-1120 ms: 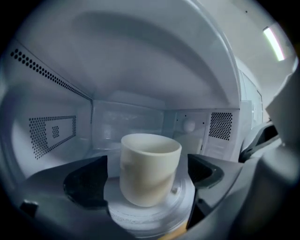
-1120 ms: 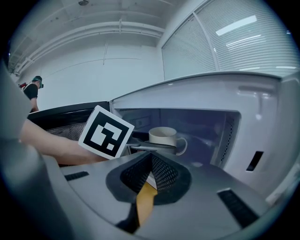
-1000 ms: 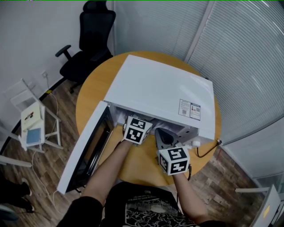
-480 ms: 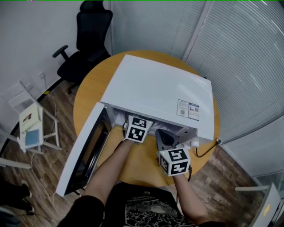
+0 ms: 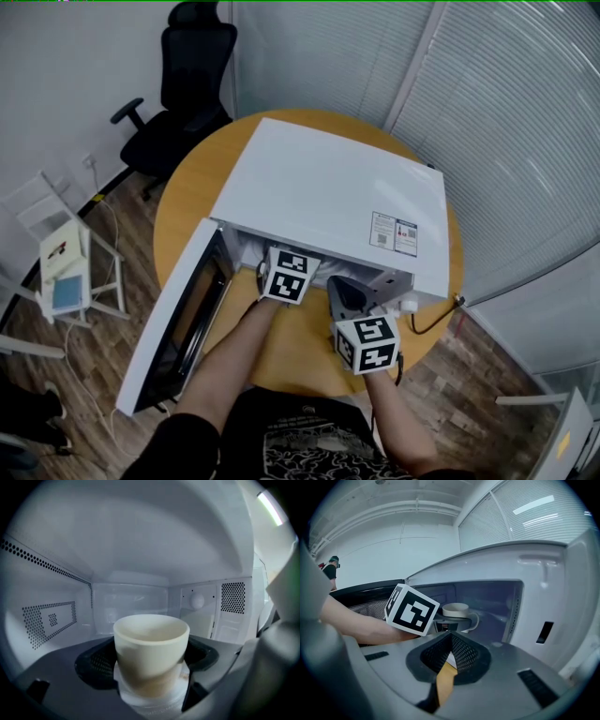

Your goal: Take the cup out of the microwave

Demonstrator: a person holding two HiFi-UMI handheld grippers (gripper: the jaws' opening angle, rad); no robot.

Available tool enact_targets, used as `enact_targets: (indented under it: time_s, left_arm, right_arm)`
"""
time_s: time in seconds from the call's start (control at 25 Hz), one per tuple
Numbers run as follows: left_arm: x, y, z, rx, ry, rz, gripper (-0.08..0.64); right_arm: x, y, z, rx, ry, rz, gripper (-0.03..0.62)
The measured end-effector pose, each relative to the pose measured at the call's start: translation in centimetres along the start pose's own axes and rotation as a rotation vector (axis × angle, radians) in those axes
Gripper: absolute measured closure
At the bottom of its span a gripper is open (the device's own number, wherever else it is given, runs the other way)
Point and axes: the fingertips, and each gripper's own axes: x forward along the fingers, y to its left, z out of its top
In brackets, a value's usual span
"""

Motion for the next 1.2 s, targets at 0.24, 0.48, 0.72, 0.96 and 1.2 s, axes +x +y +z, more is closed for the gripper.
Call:
enact_targets:
  time_s: [0.24,0.48,0.72,0.96,1.2]
  left_arm:
    - [-0.9,0.3,0.0,-0.007,-0.001,0.037,0.129]
    - [-2.0,0.0,0.0,-0.007,-0.006,0.045,0.129]
    - [-3.4,-0.7,-0.1,-0.02,-0.009,0.061,0.129]
    - [-5.0,-1.7,0.1,-0.03,-0.017,0.087,0.129]
    - [-7.1,-2.4,-0.3,-0.041,-0.009,0.117,0.129]
  right_arm:
    - [-0.5,-0.2,0.3,0.003,-0.012,-0.001,0.577]
    - [-0.7,0.3,0.7,0.003,-0.024,0.015,0.577]
    - [-1.7,0.7,1.0,0.004,-0.035,0.03,0.577]
    - [-3.2,1.0,1.1,0.003,-0.046,0.048,0.577]
    - [-4.9,1.7,1.2,0.0,-0.056,0.071,0.577]
